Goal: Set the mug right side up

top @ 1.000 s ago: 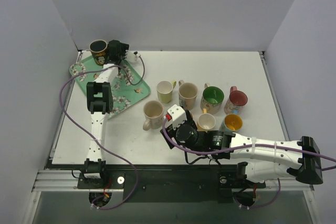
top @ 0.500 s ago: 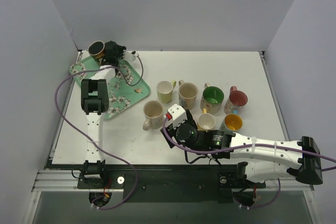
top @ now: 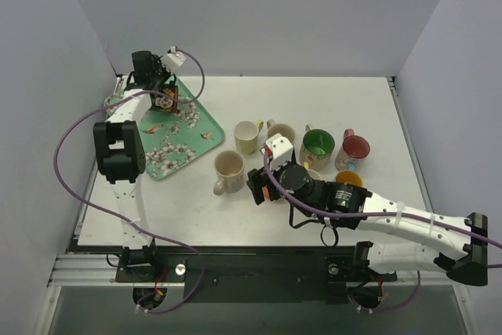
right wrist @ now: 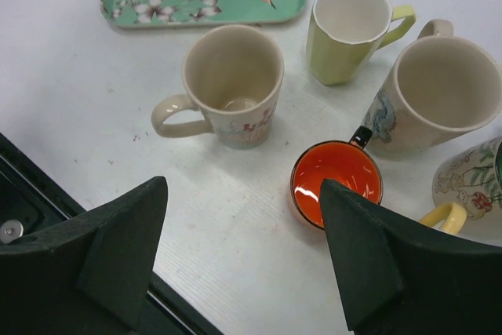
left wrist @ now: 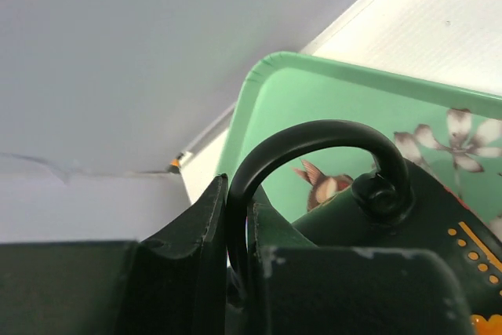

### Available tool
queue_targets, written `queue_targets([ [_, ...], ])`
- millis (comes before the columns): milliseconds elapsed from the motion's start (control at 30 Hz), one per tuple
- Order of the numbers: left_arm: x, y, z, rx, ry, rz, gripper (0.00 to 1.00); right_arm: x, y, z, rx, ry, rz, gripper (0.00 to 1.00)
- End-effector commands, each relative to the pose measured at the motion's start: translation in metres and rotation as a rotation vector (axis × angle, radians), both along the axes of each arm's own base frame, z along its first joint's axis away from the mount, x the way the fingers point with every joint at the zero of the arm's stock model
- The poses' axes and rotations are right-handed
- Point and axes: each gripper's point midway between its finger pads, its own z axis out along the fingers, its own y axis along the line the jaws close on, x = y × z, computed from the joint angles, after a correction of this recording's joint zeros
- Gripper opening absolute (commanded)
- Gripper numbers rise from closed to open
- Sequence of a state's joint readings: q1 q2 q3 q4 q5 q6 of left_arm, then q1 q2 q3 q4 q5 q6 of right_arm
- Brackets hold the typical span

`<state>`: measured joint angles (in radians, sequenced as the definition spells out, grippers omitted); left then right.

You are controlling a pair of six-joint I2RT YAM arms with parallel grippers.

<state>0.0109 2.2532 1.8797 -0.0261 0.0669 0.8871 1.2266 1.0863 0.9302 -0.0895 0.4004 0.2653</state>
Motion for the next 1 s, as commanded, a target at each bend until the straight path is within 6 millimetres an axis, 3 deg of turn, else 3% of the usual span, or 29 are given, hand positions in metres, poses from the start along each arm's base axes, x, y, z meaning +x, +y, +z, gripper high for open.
queue_targets([
  [0,-0.023,0.012,0.110,-0.302,-0.177,0.050,0.00,0.011,0.004,0.044,0.144,0.012,0.010,0.73],
  [33,-0.029,0.008,0.101,-0.350,-0.121,0.043,0.00,0.015,0.004,0.049,0.151,0.006,0.003,0.74],
  [67,-0.034,0.011,0.114,-0.428,-0.124,0.060,0.00,0.018,0.009,0.057,0.150,-0.006,0.010,0.74],
  [100,-0.040,0.006,0.112,-0.479,-0.084,0.038,0.00,0.022,0.011,0.061,0.149,-0.012,0.008,0.75],
  [133,-0.046,0.005,0.126,-0.555,-0.084,0.044,0.00,0.026,0.020,0.072,0.156,-0.020,0.024,0.76],
  [167,-0.053,0.000,0.125,-0.617,-0.045,0.042,0.00,0.029,0.031,0.067,0.138,0.000,0.048,0.77],
  [200,-0.062,-0.003,0.138,-0.651,-0.042,0.035,0.00,0.033,0.040,0.086,0.165,-0.016,0.073,0.78],
  [233,-0.070,-0.009,0.145,-0.721,-0.027,0.018,0.00,0.038,0.050,0.086,0.162,0.000,0.100,0.81],
  [267,-0.082,-0.014,0.155,-0.761,-0.030,-0.011,0.00,0.048,0.056,0.103,0.197,-0.010,0.101,0.82],
  [300,-0.093,-0.023,0.154,-0.844,0.005,-0.043,0.00,0.049,0.070,0.098,0.198,0.020,0.141,0.83],
  [333,-0.104,-0.027,0.174,-0.860,-0.026,-0.075,0.00,0.060,0.074,0.115,0.241,0.013,0.140,0.84],
  [367,-0.112,-0.034,0.169,-0.884,0.001,-0.082,0.00,0.061,0.088,0.106,0.241,0.049,0.180,0.85],
  [400,-0.123,-0.037,0.182,-0.890,-0.011,-0.096,0.00,0.071,0.093,0.125,0.291,0.029,0.177,0.85],
  [433,-0.130,-0.044,0.177,-0.922,0.024,-0.114,0.00,0.075,0.105,0.116,0.286,0.051,0.205,0.85],
  [467,-0.140,-0.050,0.188,-0.939,0.022,-0.140,0.00,0.083,0.109,0.131,0.316,0.028,0.207,0.85],
  [500,-0.148,-0.058,0.183,-1.003,0.071,-0.157,0.00,0.088,0.121,0.121,0.305,0.051,0.227,0.85],
  [533,-0.158,-0.063,0.194,-1.021,0.063,-0.190,0.00,0.095,0.131,0.138,0.346,0.018,0.246,0.85],
  [567,-0.164,-0.070,0.188,-1.057,0.100,-0.204,0.00,0.097,0.143,0.132,0.338,0.030,0.280,0.85],
  [600,-0.172,-0.074,0.194,-1.060,0.099,-0.224,0.00,0.101,0.149,0.146,0.360,0.008,0.296,0.86],
  [733,-0.193,-0.095,0.193,-1.097,0.166,-0.289,0.00,0.117,0.172,0.138,0.340,-0.026,0.319,0.85],
  [967,-0.208,-0.124,0.179,-1.066,0.250,-0.346,0.00,0.132,0.199,0.127,0.373,-0.030,0.355,0.78],
])
